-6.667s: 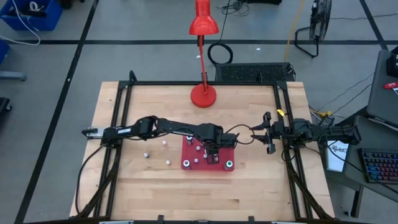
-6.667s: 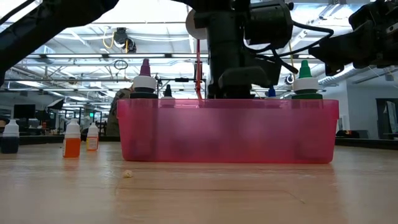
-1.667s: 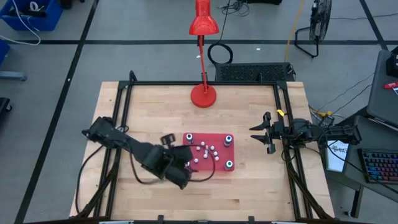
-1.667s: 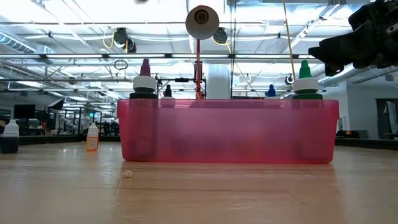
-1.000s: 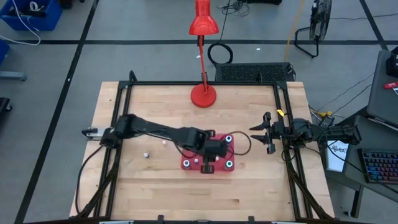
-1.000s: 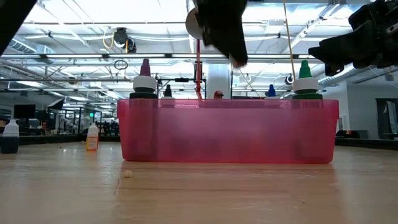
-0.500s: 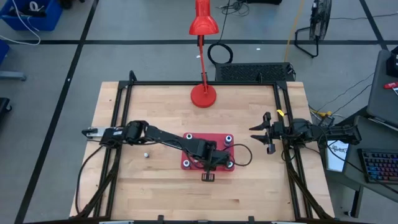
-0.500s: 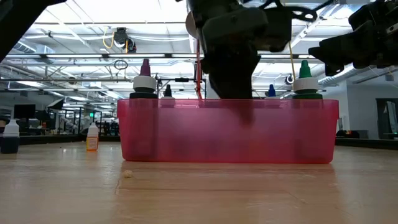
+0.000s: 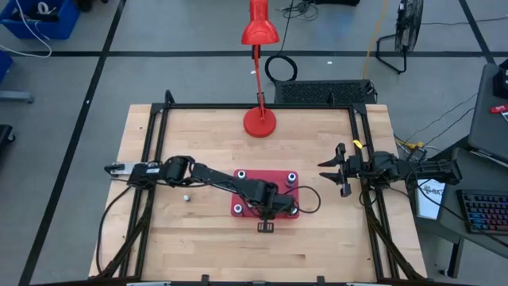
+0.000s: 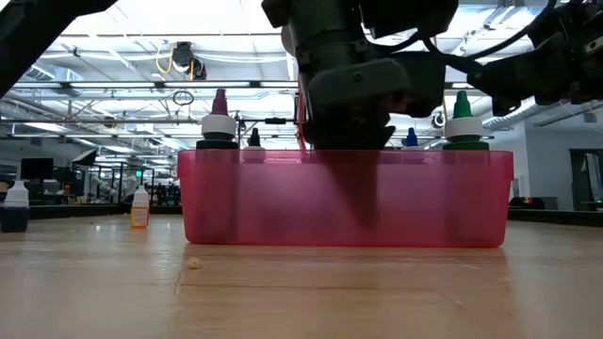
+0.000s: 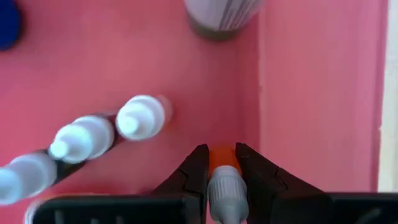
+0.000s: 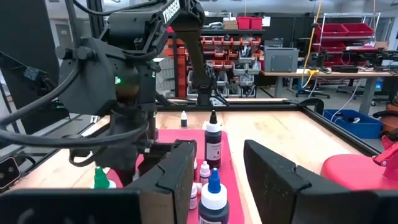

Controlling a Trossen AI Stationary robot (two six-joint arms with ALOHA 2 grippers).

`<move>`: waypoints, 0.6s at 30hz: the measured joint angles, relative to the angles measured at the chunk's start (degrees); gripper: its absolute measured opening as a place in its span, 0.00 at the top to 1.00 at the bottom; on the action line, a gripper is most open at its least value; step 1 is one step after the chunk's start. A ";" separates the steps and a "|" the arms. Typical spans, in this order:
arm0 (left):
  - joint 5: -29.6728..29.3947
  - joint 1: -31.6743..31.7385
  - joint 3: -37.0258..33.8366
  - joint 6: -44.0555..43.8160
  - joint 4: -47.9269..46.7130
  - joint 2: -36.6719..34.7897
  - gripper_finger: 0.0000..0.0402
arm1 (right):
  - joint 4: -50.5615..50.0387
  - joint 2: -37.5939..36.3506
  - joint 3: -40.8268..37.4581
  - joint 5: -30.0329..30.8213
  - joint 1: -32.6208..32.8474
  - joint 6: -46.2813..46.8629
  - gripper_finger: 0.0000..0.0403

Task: Pick & Place food coloring
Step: Put the small orange food coloring bottle into the pink bin

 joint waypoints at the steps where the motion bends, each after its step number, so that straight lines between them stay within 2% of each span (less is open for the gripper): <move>1: 0.11 0.00 -0.01 -0.09 -0.14 0.00 0.83 | 0.00 0.00 -0.02 -0.01 0.00 0.00 0.68; 9: 0.74 -0.04 -0.02 -1.08 -0.19 0.07 0.51 | 0.02 0.00 -0.01 0.00 0.00 0.00 0.68; 13: 0.79 -0.15 -0.02 -1.17 -0.19 0.07 0.43 | 0.00 0.00 0.00 0.01 -0.02 0.00 0.68; 18: 0.71 -0.12 -0.03 -1.15 -1.04 -1.34 0.38 | 0.02 0.00 0.00 0.01 -0.01 0.00 0.68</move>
